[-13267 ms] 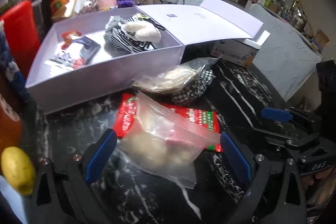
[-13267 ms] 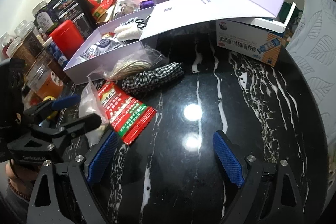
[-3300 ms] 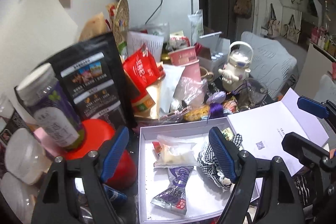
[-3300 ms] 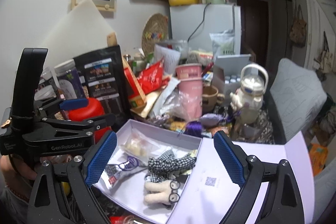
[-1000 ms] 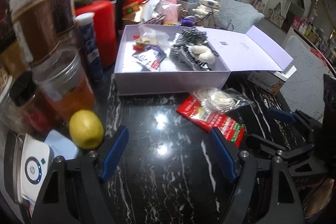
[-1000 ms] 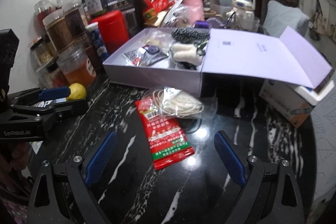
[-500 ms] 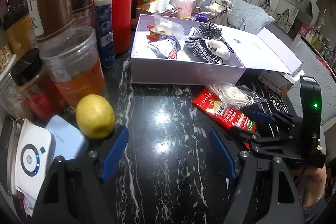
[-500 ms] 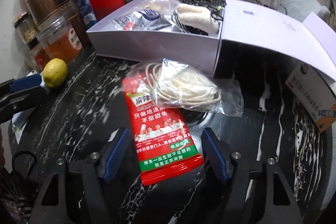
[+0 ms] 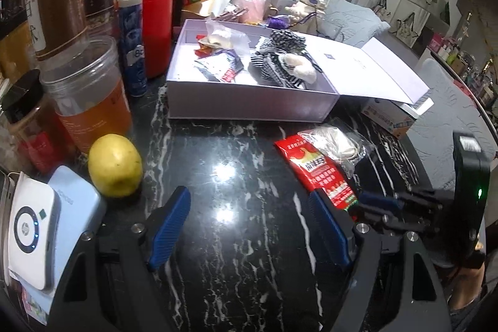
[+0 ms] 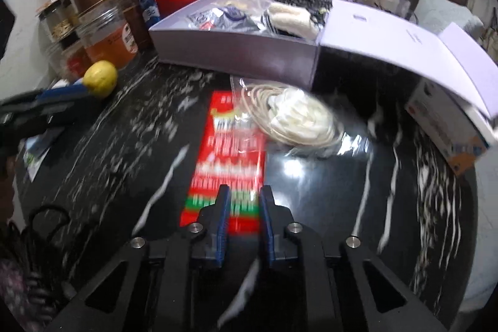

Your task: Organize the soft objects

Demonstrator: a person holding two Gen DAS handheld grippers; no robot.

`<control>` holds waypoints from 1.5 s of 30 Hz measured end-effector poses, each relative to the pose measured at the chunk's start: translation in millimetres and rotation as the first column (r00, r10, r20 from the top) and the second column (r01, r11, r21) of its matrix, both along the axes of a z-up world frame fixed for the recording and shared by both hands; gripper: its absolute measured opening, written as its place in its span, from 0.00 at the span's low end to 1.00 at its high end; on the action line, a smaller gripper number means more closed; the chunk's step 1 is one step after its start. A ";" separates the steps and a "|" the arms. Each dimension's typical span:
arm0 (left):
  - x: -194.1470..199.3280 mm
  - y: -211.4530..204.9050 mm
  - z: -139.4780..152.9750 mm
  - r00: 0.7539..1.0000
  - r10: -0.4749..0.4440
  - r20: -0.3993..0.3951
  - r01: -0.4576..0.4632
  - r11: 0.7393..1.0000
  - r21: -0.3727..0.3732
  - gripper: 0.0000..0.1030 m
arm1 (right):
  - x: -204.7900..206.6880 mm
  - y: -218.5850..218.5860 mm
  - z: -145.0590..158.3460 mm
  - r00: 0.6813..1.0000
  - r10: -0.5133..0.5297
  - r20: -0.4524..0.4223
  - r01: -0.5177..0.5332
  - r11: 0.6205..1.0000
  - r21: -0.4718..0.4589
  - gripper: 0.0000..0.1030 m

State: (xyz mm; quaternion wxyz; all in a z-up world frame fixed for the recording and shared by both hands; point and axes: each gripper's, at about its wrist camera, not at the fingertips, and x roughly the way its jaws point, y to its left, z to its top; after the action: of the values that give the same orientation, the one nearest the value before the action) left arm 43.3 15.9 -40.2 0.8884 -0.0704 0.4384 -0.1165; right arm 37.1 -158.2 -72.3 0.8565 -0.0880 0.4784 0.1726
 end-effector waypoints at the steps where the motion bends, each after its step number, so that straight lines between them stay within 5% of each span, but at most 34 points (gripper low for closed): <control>1: -0.7 -1.1 0.4 1.000 -0.003 0.002 0.003 1.000 0.000 0.76 | -3.8 -2.2 -2.3 1.000 -0.005 -0.013 0.005 1.000 0.000 0.18; 5: -3.7 -6.9 1.3 1.000 -0.020 0.008 0.020 1.000 -0.003 0.76 | -12.9 -7.1 -5.6 0.999 -0.033 -0.020 0.034 0.999 0.028 0.20; 9: -5.1 -8.2 1.2 1.000 -0.020 0.009 0.020 1.000 -0.001 0.76 | -8.9 -8.5 0.2 0.997 -0.076 0.006 0.075 0.995 0.064 0.62; 14: -5.7 0.6 1.7 1.000 0.022 0.022 -0.022 1.000 0.009 0.76 | 11.7 7.0 -0.5 0.998 -0.067 -0.019 0.068 0.995 0.079 0.62; 23: -1.0 26.7 -2.8 0.995 0.097 0.013 -0.097 0.995 0.006 0.76 | 35.3 58.4 -12.9 1.000 -0.002 0.009 0.003 0.996 -0.084 0.76; 25: 0.7 31.3 -3.5 0.994 0.107 0.009 -0.107 0.994 -0.003 0.76 | 34.3 58.6 -12.4 1.000 0.012 0.027 -0.009 0.997 -0.079 0.65; 26: 1.7 33.0 -3.5 0.994 0.110 0.007 -0.110 0.994 -0.009 0.76 | 34.2 57.9 -11.1 0.999 0.011 0.038 -0.008 0.997 -0.075 0.49; 27: 3.2 35.0 -3.3 0.994 0.112 0.005 -0.112 0.994 -0.016 0.76 | 34.2 55.1 -10.5 0.999 0.009 0.036 -0.007 0.998 -0.065 0.47; 32: 4.8 37.0 1.8 0.992 0.119 0.030 -0.119 0.993 -0.021 0.76 | 29.9 57.5 -7.7 0.999 0.005 0.052 -0.001 0.997 -0.072 0.42; 35: 5.0 40.2 4.3 0.991 0.127 0.033 -0.126 0.992 -0.022 0.76 | 22.4 55.4 -3.7 0.999 0.033 0.010 -0.033 0.998 0.045 0.42; 45: 11.4 18.9 13.1 0.997 0.059 0.043 -0.057 0.998 -0.038 0.76 | -20.6 20.8 29.4 0.999 -0.014 0.033 0.008 0.986 0.165 0.42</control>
State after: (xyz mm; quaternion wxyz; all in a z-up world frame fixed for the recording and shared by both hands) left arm 54.7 34.9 -27.0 0.8995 -0.0966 0.4142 -0.1001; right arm 16.5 -137.4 -43.0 0.8699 -0.0174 0.4482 0.2052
